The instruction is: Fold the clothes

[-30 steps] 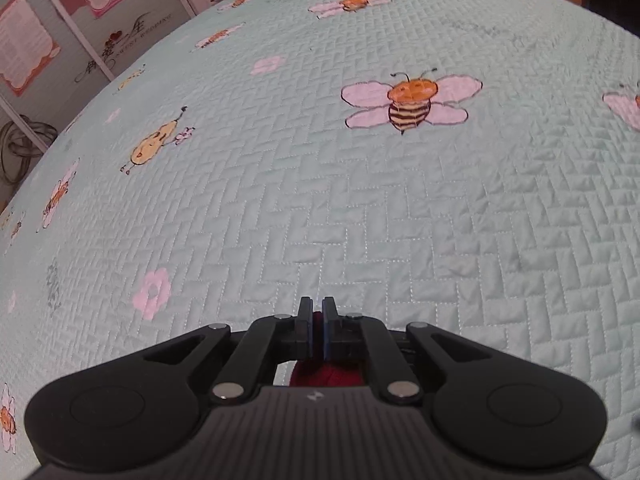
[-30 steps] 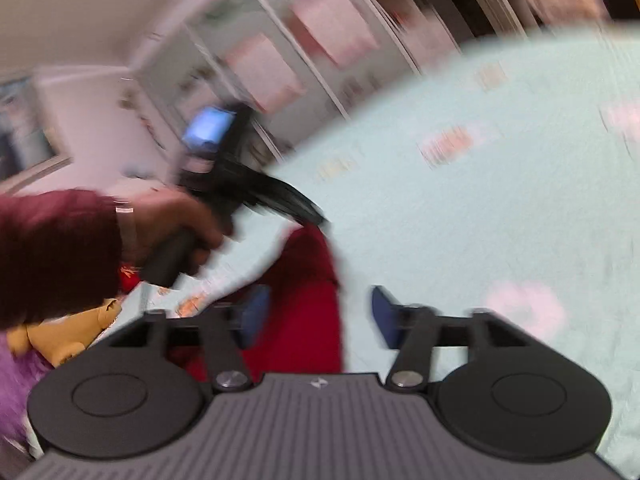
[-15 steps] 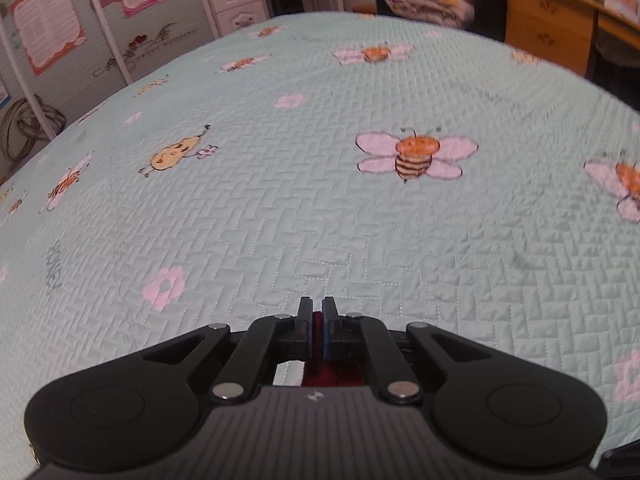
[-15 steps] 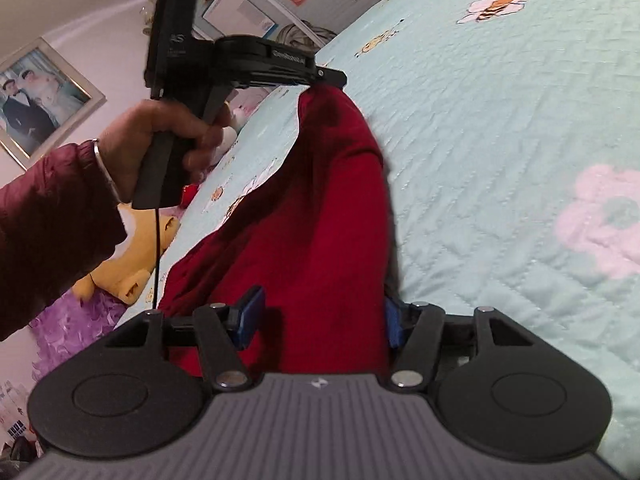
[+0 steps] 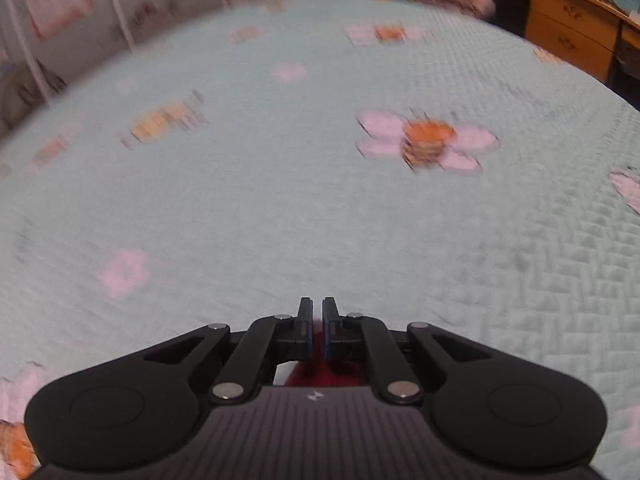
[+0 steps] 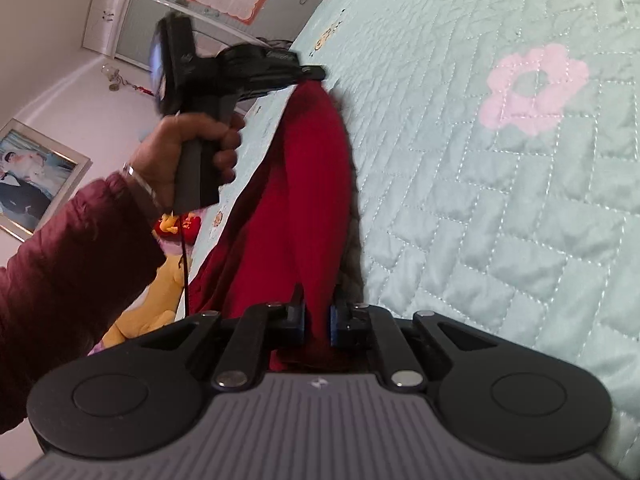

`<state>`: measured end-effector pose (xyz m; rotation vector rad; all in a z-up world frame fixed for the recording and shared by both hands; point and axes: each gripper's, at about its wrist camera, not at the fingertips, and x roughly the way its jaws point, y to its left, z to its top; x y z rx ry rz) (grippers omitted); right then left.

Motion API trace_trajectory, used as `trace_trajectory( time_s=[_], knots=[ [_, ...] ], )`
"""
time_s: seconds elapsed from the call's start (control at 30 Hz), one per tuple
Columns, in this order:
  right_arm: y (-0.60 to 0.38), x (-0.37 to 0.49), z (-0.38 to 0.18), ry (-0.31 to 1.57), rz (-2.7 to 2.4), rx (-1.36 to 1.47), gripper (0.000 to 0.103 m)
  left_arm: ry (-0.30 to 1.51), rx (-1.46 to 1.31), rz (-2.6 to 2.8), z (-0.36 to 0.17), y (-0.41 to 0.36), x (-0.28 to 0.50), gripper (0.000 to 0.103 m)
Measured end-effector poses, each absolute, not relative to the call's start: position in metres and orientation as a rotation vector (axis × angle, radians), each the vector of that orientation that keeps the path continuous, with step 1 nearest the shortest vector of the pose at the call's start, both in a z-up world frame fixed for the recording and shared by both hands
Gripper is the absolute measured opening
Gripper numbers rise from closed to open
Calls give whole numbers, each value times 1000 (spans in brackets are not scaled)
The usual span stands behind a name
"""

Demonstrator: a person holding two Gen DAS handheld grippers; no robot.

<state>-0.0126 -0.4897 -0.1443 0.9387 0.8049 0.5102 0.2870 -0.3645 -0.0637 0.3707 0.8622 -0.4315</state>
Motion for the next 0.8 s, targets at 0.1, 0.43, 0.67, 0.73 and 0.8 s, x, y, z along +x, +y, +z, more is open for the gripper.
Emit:
trace_trajectory(
  time_s=[0.1, 0.43, 0.67, 0.73, 0.8],
  knots=[
    [-492, -13, -149, 800, 518, 1007, 10, 829, 315, -400, -51, -345, 282, 29],
    [-510, -32, -129, 739, 430, 901, 19, 667, -28, -289, -5, -200, 177, 62],
    [-489, 15, -71, 583, 419, 726, 19, 706, -83, -238, -53, -136, 100, 59],
    [-474, 61, -64, 569, 484, 734, 19, 671, -149, -227, -57, -121, 91, 60],
    [-466, 108, -72, 594, 523, 786, 19, 649, -200, -220, -63, -112, 90, 60]
  ],
)
